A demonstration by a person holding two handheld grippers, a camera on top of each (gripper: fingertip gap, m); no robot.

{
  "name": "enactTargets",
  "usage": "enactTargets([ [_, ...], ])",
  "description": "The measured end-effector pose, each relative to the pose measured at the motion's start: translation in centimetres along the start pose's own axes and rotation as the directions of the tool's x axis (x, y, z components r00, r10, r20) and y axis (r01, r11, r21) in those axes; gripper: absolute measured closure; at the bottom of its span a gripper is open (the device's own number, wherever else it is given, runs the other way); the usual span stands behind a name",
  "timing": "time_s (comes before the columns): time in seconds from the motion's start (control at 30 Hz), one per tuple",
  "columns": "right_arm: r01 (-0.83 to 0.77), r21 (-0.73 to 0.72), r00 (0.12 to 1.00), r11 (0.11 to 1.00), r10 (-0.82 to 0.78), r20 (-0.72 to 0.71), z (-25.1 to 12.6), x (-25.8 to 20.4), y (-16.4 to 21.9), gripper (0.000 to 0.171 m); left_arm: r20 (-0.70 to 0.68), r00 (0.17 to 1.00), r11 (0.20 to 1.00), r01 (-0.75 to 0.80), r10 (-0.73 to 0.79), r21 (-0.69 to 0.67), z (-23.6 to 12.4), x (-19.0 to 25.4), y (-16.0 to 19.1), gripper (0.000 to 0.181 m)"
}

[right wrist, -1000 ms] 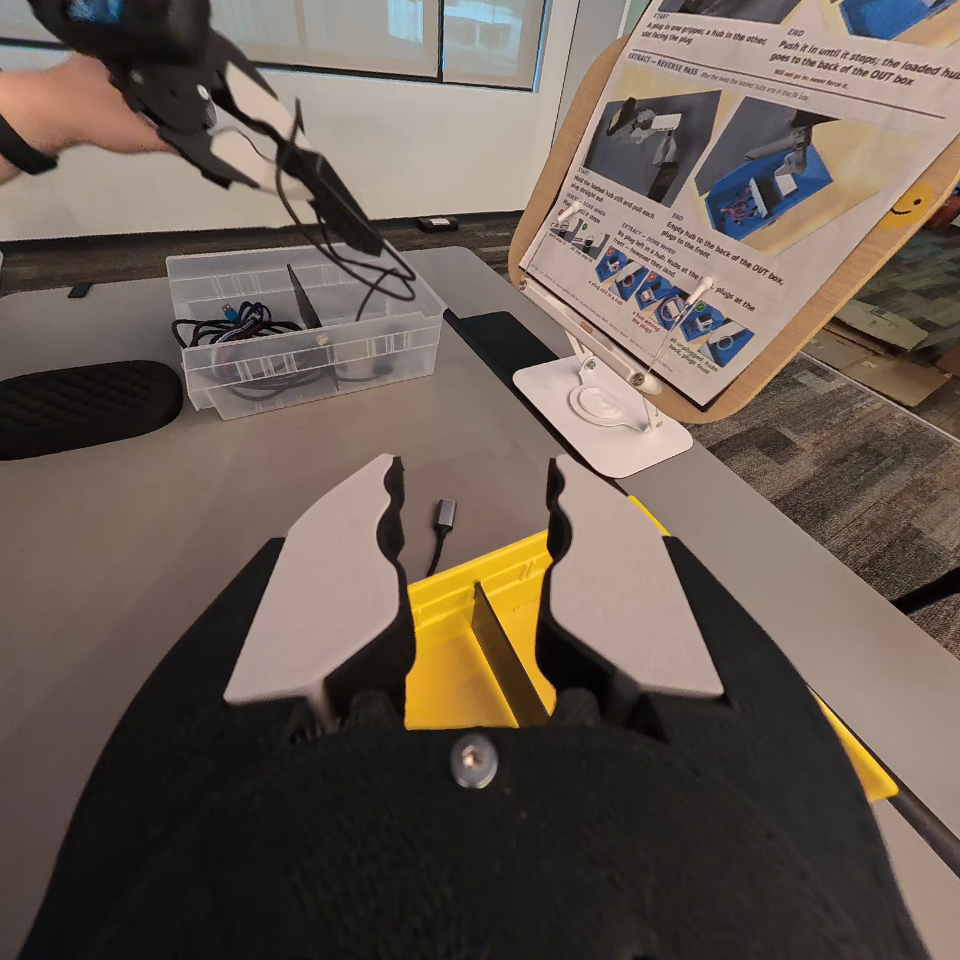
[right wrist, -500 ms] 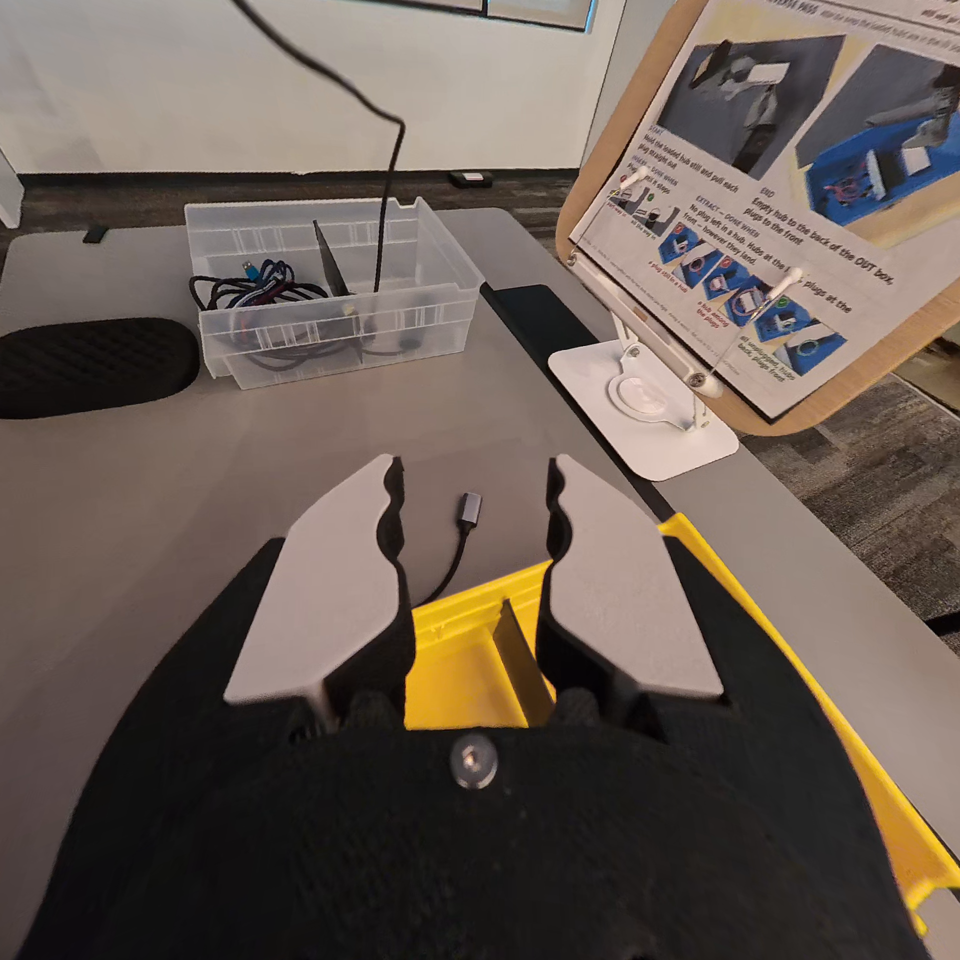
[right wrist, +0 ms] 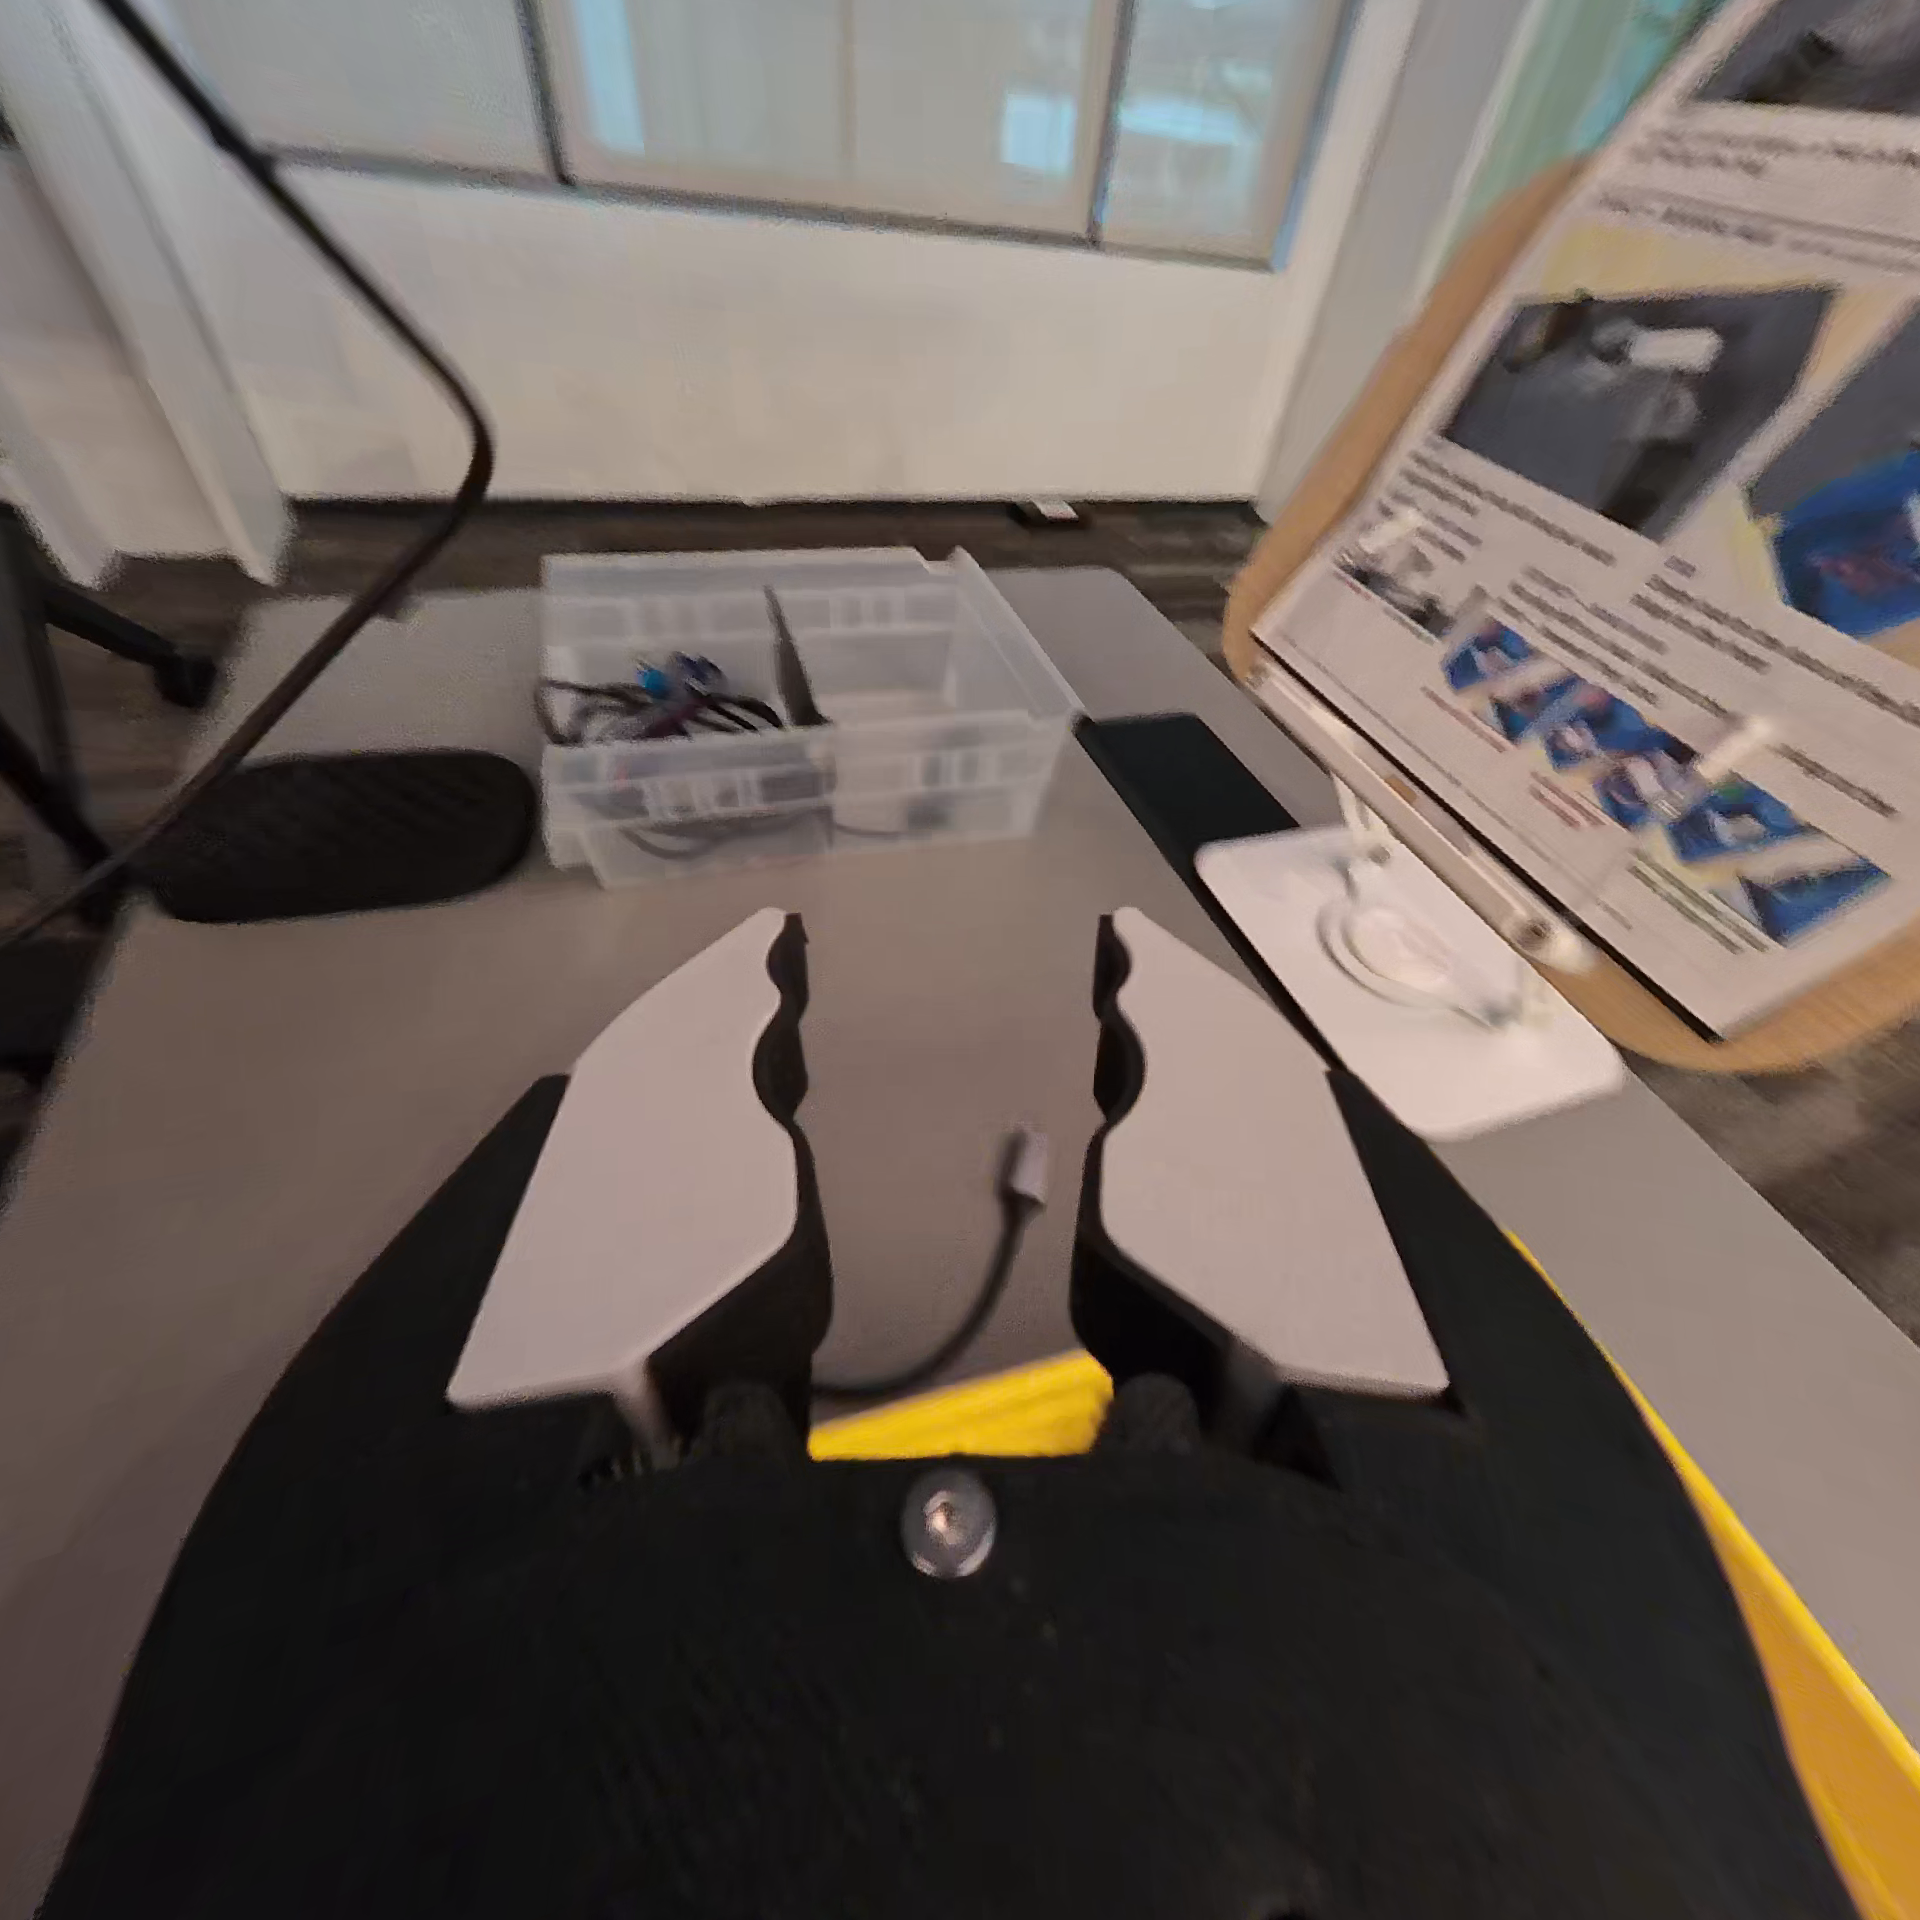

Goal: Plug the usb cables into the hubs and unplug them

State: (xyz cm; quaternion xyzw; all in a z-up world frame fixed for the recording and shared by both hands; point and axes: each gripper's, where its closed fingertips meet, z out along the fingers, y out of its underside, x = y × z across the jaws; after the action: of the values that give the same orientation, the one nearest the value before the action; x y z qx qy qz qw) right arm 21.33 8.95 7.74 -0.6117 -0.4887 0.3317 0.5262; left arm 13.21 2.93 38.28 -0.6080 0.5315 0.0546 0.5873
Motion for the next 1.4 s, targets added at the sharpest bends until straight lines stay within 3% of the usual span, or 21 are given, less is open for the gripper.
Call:
enactTargets([
  [0.1, -0.053, 0.14, 0.988, 0.989, 0.031, 0.153, 0.0, -2.5, -2.5, 0.117, -0.036, 0.999, 0.999, -0.001, 0.003, 0.04, 0.1, 0.7, -2.6, 0.159],
  [0.23, -0.031, 0.195, 0.996, 0.98, 0.013, 0.092, -0.8, -2.2, -4.0, 0.117, -0.125, 0.992, 0.998, 0.017, -0.009, 0.058, 1.1, 3.0, -2.6, 0.158],
  [0.6, -0.027, 0.199, 0.999, 0.98, 0.035, -0.036, -2.4, 0.2, -4.0, 0.117, -0.202, 0.976, 0.995, 0.06, -0.076, -0.084, 6.0, 4.9, 7.1, 0.159],
  [0.9, -0.014, 0.236, 0.995, 0.972, 0.037, -0.091, -1.6, 1.0, -4.4, 0.12, -0.429, 0.898, 0.995, 0.082, -0.095, -0.049, 7.2, 9.2, 13.3, 0.159],
  [1.2, -0.008, 0.246, 0.997, 0.969, -0.012, 0.078, 1.2, -2.0, -3.9, 0.119, -0.665, 0.73, 0.983, 0.18, -0.158, -0.036, 7.8, 14.8, 16.5, 0.158],
  [1.3, -0.027, 0.298, 0.976, 0.954, -0.04, 0.215, 1.7, -4.8, -4.9, 0.118, -0.67, 0.724, 0.985, 0.159, -0.16, -0.064, 8.7, 15.8, 17.9, 0.159],
  [1.4, -0.021, 0.292, 0.973, 0.956, -0.048, 0.226, 2.4, -5.5, -5.0, 0.118, -0.695, 0.697, 0.984, 0.147, -0.176, -0.101, 9.5, 16.8, 19.1, 0.159],
])
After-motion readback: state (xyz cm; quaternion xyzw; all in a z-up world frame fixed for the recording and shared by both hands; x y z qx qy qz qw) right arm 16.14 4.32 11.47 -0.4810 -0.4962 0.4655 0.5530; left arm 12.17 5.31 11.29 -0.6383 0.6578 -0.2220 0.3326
